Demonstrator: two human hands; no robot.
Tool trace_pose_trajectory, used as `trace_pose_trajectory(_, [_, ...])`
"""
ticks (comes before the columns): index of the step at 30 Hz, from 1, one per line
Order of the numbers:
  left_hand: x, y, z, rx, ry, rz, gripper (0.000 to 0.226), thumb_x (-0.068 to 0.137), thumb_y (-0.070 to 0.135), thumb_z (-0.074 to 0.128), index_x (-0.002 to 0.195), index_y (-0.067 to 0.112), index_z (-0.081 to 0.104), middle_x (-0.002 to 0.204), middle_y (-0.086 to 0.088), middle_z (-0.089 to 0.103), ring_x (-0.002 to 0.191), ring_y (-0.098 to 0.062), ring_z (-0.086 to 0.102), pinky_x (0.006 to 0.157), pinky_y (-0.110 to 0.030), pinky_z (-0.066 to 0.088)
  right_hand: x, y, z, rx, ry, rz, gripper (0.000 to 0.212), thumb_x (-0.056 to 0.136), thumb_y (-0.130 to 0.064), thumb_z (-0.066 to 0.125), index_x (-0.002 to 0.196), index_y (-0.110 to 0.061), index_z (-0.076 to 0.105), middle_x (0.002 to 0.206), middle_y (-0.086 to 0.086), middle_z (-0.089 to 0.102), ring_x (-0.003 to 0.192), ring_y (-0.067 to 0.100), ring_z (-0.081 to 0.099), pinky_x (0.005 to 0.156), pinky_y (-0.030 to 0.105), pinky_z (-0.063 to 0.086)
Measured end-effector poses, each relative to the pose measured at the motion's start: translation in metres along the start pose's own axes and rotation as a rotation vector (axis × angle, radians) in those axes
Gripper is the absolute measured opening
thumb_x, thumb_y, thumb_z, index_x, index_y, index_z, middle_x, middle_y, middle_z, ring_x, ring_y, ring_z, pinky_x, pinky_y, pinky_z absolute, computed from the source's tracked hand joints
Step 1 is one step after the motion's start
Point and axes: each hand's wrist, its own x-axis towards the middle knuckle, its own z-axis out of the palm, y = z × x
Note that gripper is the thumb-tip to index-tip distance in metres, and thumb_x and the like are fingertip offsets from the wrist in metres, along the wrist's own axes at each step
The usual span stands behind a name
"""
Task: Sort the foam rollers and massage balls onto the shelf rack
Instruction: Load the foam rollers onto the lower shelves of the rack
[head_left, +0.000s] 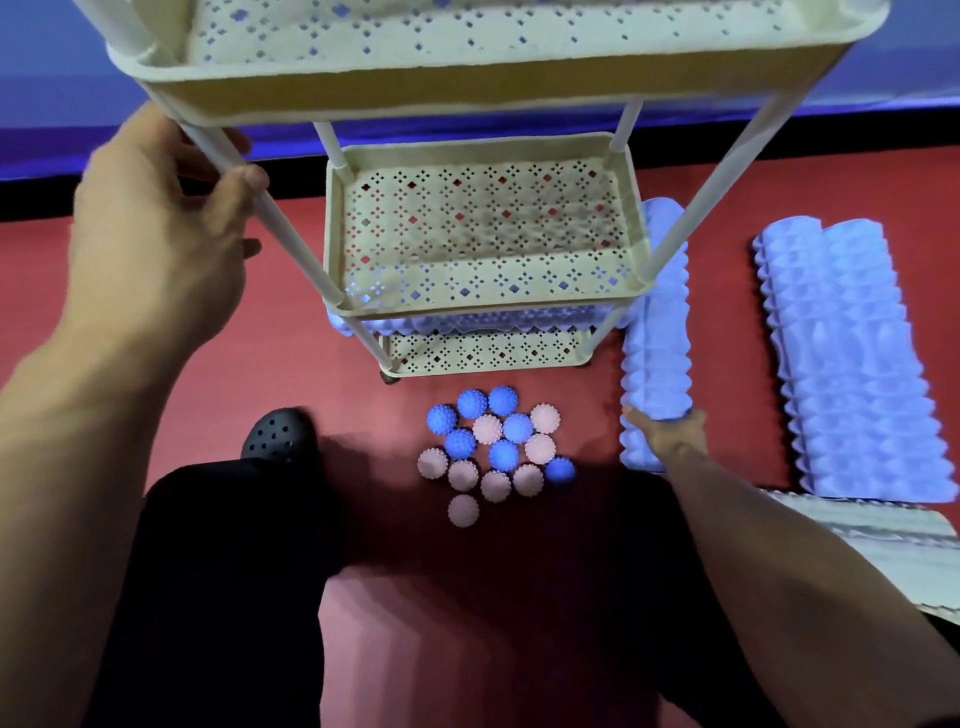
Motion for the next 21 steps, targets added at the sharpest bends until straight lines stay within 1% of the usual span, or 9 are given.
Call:
trace_pose_trajectory(3, [0.003,-0.003,0.0,-0.015,0.004,-0.018,0.009,0.086,0.05,0.064,0.089,0.057,0.058,0.093,0.016,0.065,0.094,-0.013,0.072,0.075,-0.039,0.057,0.049,0.031,0.017,0.076,0.015,0.052,0.127,0.013,-0.08,0.086,0.116,-0.011,0.058,0.106,0.005,0.071,0.09,0.025,0.071,0.09,0.043,0.058])
trace_pose_trajectory(4, [0.003,-0.003,0.0,-0.013,0.006,-0.025,0.01,0.085,0.049,0.064,0.089,0.056,0.059,0.093,0.016,0.066,0.093,-0.011,0.071,0.075,-0.038,0.057,0.049,0.03,0.015,0.109,0.012,0.052,0.123,0.015,-0.079,0.087,0.113,-0.011,0.059,0.1,0.004,0.071,0.086,0.025,0.071,0.088,0.044,0.059])
trace_pose_trajectory(8, [0.0,0.003,0.0,-0.013,-0.009,-0.027,0.008,0.085,0.048,0.062,0.091,0.053,0.06,0.093,0.015,0.067,0.092,-0.012,0.072,0.076,-0.038,0.059,-0.011,-0.007,0.004,0.17,0.029,0.102,0.086,0.06,-0.053,0.093,0.115,-0.004,0.048,0.102,0.006,0.059,0.09,0.025,0.062,0.088,0.039,0.052])
trace_pose_trajectory(11, [-0.007,0.009,0.001,0.025,-0.027,0.007,0.01,0.093,0.035,0.061,0.101,0.042,0.062,0.099,0.005,0.069,0.094,-0.018,0.072,0.079,-0.042,0.062,-0.033,-0.015,0.003,0.407,-0.1,0.137,0.074,0.058,-0.056,0.092,0.1,-0.003,0.064,0.098,0.007,0.068,0.088,0.026,0.069,0.087,0.041,0.056])
trace_pose_trajectory(14, [-0.014,0.011,-0.002,0.058,-0.032,-0.015,0.019,0.094,0.034,0.061,0.112,0.027,0.058,0.104,0.007,0.069,0.094,-0.021,0.072,0.087,-0.052,0.06,-0.064,-0.019,0.006,0.699,-0.216,0.208,0.037,0.078,-0.043,0.084,0.087,-0.012,0.064,0.082,0.003,0.071,0.076,0.024,0.068,0.082,0.041,0.056])
trace_pose_trajectory(16, [-0.022,0.016,-0.007,0.075,-0.012,-0.071,0.028,0.094,0.037,0.064,0.12,0.029,0.055,0.114,0.008,0.068,0.098,-0.02,0.07,0.093,-0.051,0.057,-0.093,-0.018,0.013,0.772,-0.371,0.218,0.049,0.066,-0.047,0.089,0.092,-0.017,0.06,0.078,0.002,0.07,0.071,0.022,0.067,0.075,0.036,0.056])
trace_pose_trajectory(18, [-0.036,0.026,-0.011,0.116,0.009,-0.12,0.041,0.097,0.035,0.064,0.134,0.02,0.052,0.13,0.002,0.064,0.103,-0.016,0.066,0.094,-0.04,0.052,-0.098,-0.006,0.023,0.744,-0.394,0.184,0.092,0.037,-0.067,0.089,0.112,-0.018,0.064,0.104,0.008,0.073,0.092,0.03,0.073,0.082,0.048,0.059])
trace_pose_trajectory(19, [-0.045,0.033,-0.012,0.142,0.013,-0.134,0.045,0.099,0.034,0.063,0.138,0.016,0.05,0.135,-0.001,0.062,0.104,-0.014,0.063,0.091,-0.034,0.047,-0.106,-0.004,0.023,0.773,-0.416,0.167,0.102,0.032,-0.071,0.086,0.117,-0.019,0.065,0.112,0.008,0.072,0.1,0.032,0.072,0.085,0.051,0.058])
trace_pose_trajectory(21, [-0.068,0.047,-0.01,0.143,-0.008,-0.132,0.045,0.1,0.033,0.061,0.139,0.014,0.051,0.137,-0.003,0.061,0.107,-0.013,0.062,0.088,-0.03,0.043,-0.153,-0.017,0.019,0.907,-0.527,0.121,0.074,0.051,-0.065,0.083,0.108,-0.022,0.066,0.102,0.003,0.071,0.096,0.029,0.071,0.082,0.045,0.058])
